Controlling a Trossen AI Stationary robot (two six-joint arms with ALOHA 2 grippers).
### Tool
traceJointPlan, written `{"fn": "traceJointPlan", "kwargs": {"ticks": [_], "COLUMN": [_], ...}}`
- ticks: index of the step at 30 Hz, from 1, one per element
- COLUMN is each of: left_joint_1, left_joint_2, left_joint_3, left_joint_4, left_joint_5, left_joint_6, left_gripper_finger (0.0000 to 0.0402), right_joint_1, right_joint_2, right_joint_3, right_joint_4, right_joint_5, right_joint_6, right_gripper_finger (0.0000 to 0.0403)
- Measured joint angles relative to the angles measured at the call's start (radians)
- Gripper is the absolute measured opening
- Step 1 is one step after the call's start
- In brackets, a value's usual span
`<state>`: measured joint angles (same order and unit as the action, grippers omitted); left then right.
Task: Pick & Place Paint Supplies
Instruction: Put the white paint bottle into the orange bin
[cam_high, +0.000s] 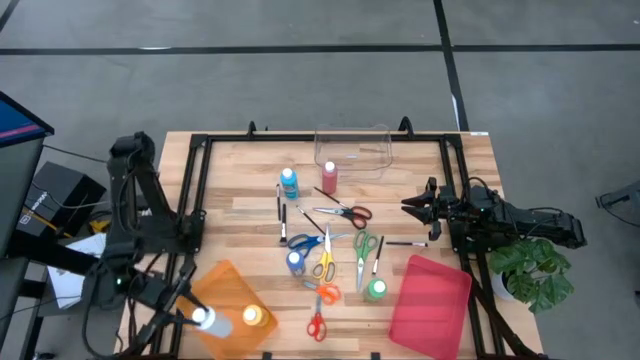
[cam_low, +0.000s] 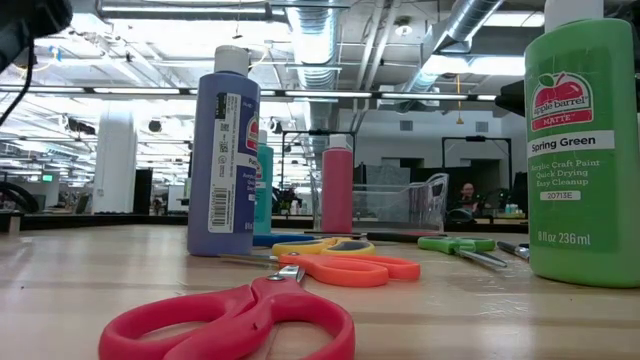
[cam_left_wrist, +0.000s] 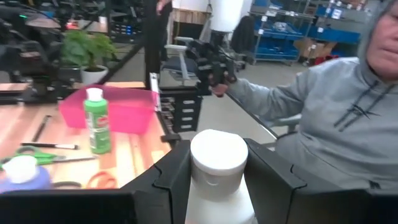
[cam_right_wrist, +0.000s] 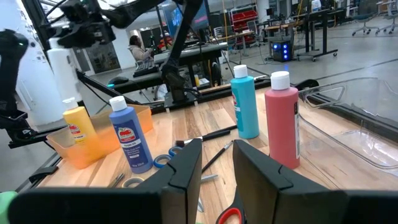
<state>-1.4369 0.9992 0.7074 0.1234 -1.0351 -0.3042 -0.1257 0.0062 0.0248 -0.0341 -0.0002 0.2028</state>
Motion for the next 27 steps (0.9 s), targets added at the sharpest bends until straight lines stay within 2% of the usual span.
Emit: {"fn": "traceJointPlan", "kwargs": {"ticks": [7, 13, 20, 27], "left_joint_1": [-0.011, 0.011, 0.075, 0.178], "left_joint_2": [0.153, 0.212, 0.213, 0.214], "left_joint_3": [0.0, 0.0, 0.0, -0.036], "left_joint_4": [0.1, 0.102, 0.102, 0.101], "left_joint_5": [-0.006, 0.008, 0.099, 0.281], "left_joint_6": [-0.003, -0.033, -0.052, -0.08], "left_gripper_finger": [0.0125, 0.0126, 0.0126, 0.0126], "right_joint_1": [0.0, 0.0, 0.0, 0.0], "right_joint_2": [0.0, 0.0, 0.0, 0.0], "right_joint_3": [0.0, 0.0, 0.0, 0.0], "right_joint_4": [0.0, 0.001, 0.001, 0.0], "right_joint_5": [0.0, 0.0, 0.0, 0.0], "right_joint_6": [0.0, 0.0, 0.0, 0.0], "right_gripper_finger": [0.0089, 0.0089, 0.0089, 0.0089]}}
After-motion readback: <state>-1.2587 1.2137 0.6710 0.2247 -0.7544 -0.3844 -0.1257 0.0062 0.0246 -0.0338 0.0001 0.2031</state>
